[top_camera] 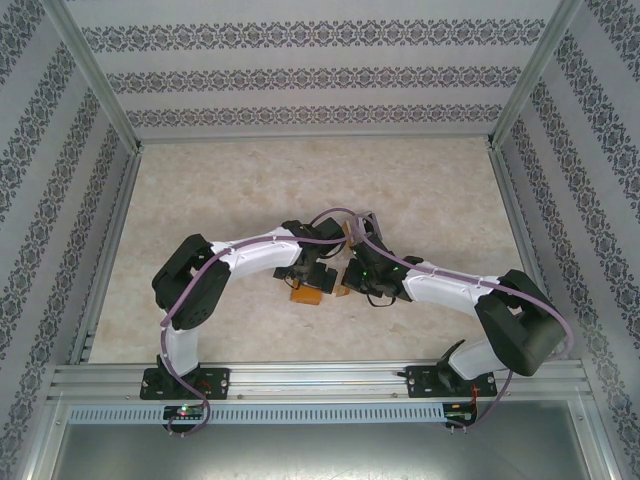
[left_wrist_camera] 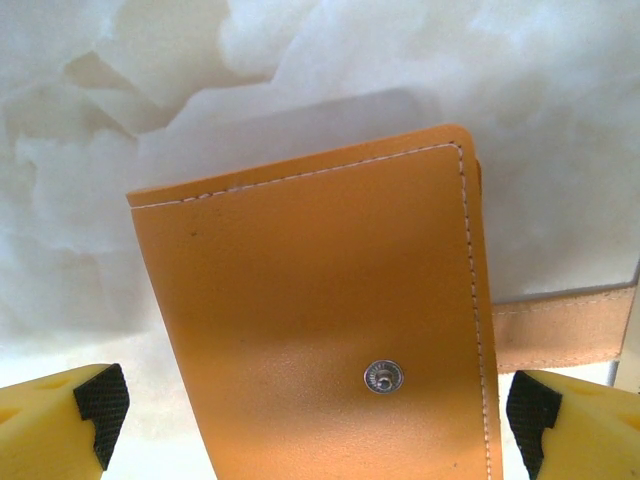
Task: Put the credit cards into the card holder
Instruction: Open the card holder at the center of the table.
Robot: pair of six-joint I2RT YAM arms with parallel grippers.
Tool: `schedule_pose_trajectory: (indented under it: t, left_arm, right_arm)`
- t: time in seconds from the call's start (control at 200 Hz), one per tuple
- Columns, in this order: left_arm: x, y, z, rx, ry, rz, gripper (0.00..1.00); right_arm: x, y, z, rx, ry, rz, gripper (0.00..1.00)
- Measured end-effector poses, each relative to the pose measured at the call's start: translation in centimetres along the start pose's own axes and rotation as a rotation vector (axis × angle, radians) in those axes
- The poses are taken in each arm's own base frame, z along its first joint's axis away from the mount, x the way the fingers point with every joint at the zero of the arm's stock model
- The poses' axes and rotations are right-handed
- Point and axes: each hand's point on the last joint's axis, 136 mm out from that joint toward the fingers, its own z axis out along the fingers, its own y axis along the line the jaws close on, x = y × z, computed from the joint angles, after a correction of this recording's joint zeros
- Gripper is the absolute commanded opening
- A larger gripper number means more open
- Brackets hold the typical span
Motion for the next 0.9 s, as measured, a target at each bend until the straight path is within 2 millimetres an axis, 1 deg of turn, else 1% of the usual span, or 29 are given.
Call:
schedule_pose_trajectory:
  t: [0.135, 0.225, 0.3, 0.375, 0.445, 0.555, 0.635, 0.829, 0.899]
  left_arm:
    - [0.0, 0.2, 0.2, -0.015, -0.001, 0.0, 1.0]
    - [-0.1, 0.5, 0.2, -0.032, -0.007, 0.001, 0.96]
    - [-0.2, 0.6, 0.2, -0.039, -0.011, 0.001, 0.9]
    - [-0.3, 0.7, 0.1, -0.044, -0.015, 0.001, 0.88]
    - [-0.4, 0.8, 0.1, -0.048, -0.019, 0.0, 0.84]
    - [-0.7, 0.9, -0.6, -0.046, -0.039, -0.004, 0.77]
    - [-0.8, 1.0, -1.3, -0.047, -0.055, -0.006, 0.76]
    - [-0.9, 1.4, -2.3, -0.055, -0.076, -0.01, 0.6]
    - [-0.9, 1.4, -2.5, -0.057, -0.079, -0.01, 0.49]
  right_arm:
    - [0.0, 0.0, 0.0, 0.0, 0.0, 0.0, 0.0]
    - [0.0, 0.0, 0.0, 0.001, 0.0, 0.0, 0.0]
    - [0.0, 0.0, 0.0, 0.001, -0.001, 0.0, 0.0]
    - [0.0, -0.1, 0.0, 0.002, 0.0, 0.0, 0.0]
    - [0.0, -0.1, 0.1, 0.005, -0.001, 0.0, 0.0]
    - [-0.1, 0.0, 0.2, 0.005, -0.002, -0.001, 0.0]
    - [-0.2, 0.1, 0.2, 0.005, -0.002, -0.001, 0.0]
    - [-0.2, 0.1, 0.3, 0.006, -0.003, -0.004, 0.0]
    - [-0.2, 0.1, 0.3, 0.007, -0.004, -0.005, 0.0]
